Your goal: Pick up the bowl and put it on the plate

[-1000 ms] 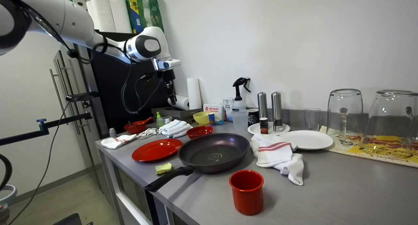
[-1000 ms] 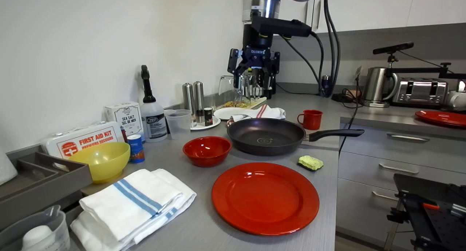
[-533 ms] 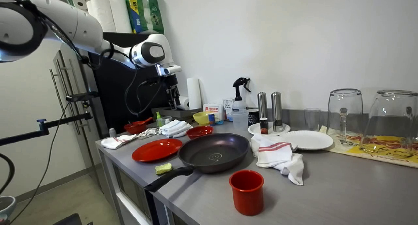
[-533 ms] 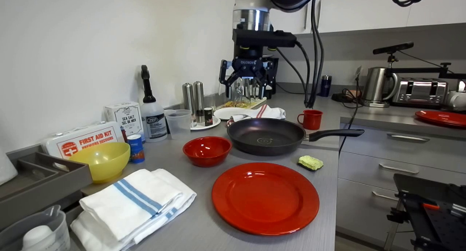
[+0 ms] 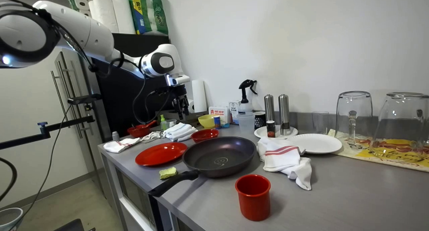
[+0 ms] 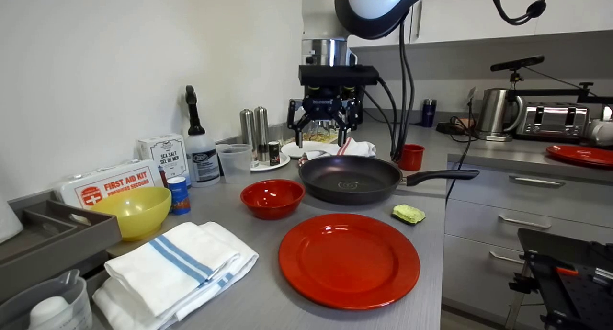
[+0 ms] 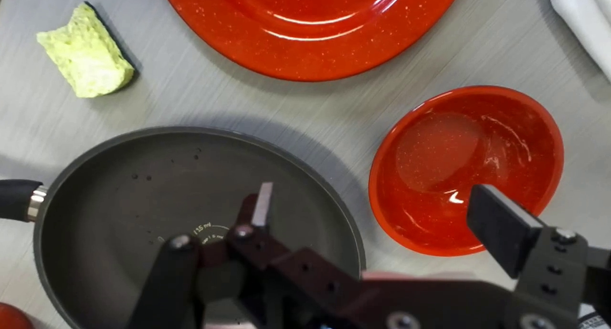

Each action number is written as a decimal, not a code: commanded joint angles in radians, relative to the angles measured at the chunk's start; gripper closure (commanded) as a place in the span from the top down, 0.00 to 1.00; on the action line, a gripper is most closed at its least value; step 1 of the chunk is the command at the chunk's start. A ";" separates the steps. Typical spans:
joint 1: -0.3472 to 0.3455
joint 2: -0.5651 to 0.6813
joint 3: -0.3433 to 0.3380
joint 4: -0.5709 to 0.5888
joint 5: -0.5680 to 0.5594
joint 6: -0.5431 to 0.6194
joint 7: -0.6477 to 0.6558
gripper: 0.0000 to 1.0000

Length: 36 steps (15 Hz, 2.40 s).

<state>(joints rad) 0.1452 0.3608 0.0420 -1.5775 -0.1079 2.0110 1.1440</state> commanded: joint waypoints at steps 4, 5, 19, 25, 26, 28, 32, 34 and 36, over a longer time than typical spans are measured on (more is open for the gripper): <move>0.036 0.082 -0.024 0.040 -0.013 0.030 0.032 1.00; 0.038 0.094 -0.027 0.042 -0.012 0.034 0.031 1.00; 0.054 0.172 -0.052 0.084 -0.010 0.101 0.019 1.00; 0.060 0.178 -0.062 0.082 -0.016 0.149 0.022 1.00; 0.062 0.179 -0.064 0.082 -0.018 0.150 0.021 1.00; 0.063 0.180 -0.066 0.082 -0.019 0.158 0.019 1.00; 0.055 0.164 -0.060 0.057 -0.005 0.152 0.006 1.00; 0.056 0.164 -0.061 0.057 -0.006 0.153 0.006 1.00; 0.056 0.164 -0.061 0.057 -0.006 0.153 0.006 1.00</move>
<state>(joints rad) 0.1926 0.5243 -0.0088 -1.5231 -0.1206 2.1665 1.1532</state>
